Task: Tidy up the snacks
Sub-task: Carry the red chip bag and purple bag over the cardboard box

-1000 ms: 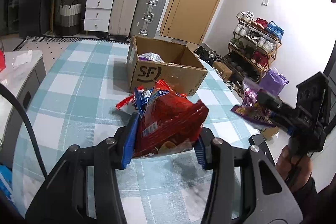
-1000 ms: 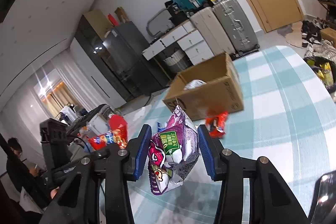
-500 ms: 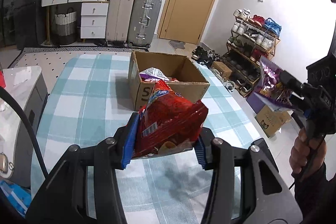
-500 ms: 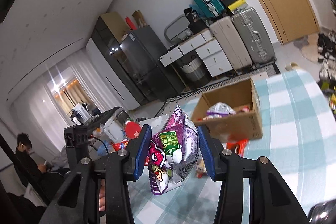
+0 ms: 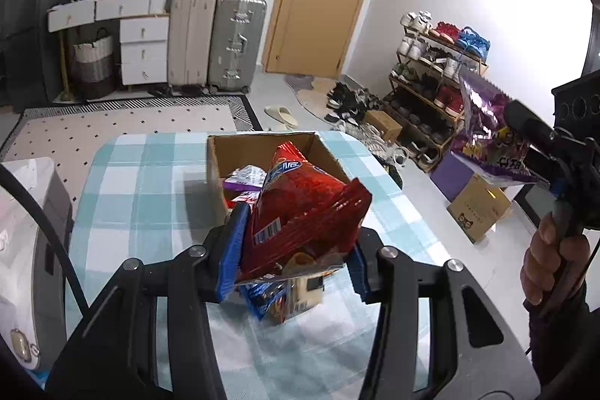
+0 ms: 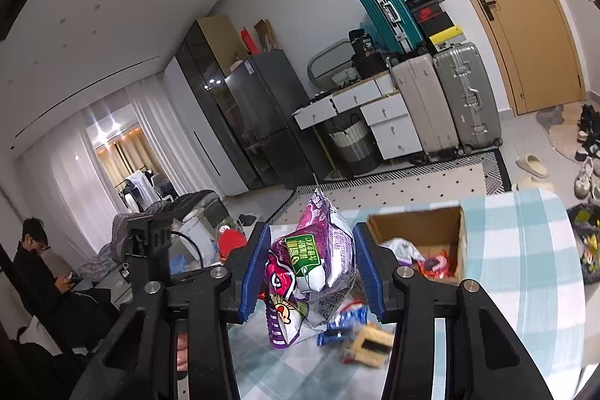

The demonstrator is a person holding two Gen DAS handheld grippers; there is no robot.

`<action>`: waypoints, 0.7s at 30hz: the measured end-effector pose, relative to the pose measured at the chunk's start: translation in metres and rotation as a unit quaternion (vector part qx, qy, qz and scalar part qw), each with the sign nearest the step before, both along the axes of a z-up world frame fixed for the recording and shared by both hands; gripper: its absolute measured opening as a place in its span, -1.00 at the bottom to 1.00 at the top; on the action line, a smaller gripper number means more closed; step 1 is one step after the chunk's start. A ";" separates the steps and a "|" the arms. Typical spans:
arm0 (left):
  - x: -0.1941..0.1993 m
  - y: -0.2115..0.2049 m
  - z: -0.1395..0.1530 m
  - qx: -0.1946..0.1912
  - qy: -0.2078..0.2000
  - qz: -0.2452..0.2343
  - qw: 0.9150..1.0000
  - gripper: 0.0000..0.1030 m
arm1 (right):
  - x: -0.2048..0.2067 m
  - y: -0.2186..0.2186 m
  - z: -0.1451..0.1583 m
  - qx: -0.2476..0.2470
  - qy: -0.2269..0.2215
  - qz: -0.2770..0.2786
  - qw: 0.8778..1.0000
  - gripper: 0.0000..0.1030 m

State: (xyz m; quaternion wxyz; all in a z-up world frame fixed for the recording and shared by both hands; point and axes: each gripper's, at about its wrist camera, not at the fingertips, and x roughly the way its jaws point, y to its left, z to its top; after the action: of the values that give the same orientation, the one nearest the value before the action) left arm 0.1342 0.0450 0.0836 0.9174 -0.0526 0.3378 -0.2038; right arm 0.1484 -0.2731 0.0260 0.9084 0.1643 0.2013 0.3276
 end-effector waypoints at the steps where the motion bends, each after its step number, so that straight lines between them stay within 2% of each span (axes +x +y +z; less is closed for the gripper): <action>1: 0.007 -0.003 0.003 0.000 0.000 0.001 1.000 -0.13 | 0.005 0.000 0.004 0.004 -0.001 0.001 1.000 -0.11; 4: 0.028 -0.013 0.010 0.009 0.002 0.001 1.000 -0.13 | 0.020 0.002 0.012 0.001 -0.003 -0.005 1.000 -0.11; 10: 0.071 -0.033 0.019 0.024 0.009 0.001 1.000 -0.13 | 0.068 0.004 0.017 -0.002 0.026 -0.018 0.999 -0.11; 12: 0.088 -0.036 0.021 0.018 0.019 0.009 1.000 -0.13 | 0.083 0.006 0.016 -0.010 0.031 -0.021 0.999 -0.11; 14: 0.106 -0.038 0.018 0.012 0.040 0.015 0.999 -0.13 | 0.102 0.008 0.013 -0.021 0.043 -0.027 0.998 -0.11; 18: 0.138 -0.048 0.012 0.036 0.040 0.023 0.998 -0.13 | 0.138 0.011 -0.002 -0.052 0.067 -0.042 0.996 -0.11; 21: 0.161 -0.051 -0.002 0.034 0.057 0.026 0.997 -0.13 | 0.159 0.015 -0.013 -0.075 0.080 -0.051 0.993 -0.11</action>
State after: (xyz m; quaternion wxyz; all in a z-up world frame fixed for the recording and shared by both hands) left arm 0.2956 -0.0057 0.0820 0.9029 -0.0417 0.3947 -0.1649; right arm 0.3076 -0.2585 0.0133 0.9147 0.1316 0.2883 0.2510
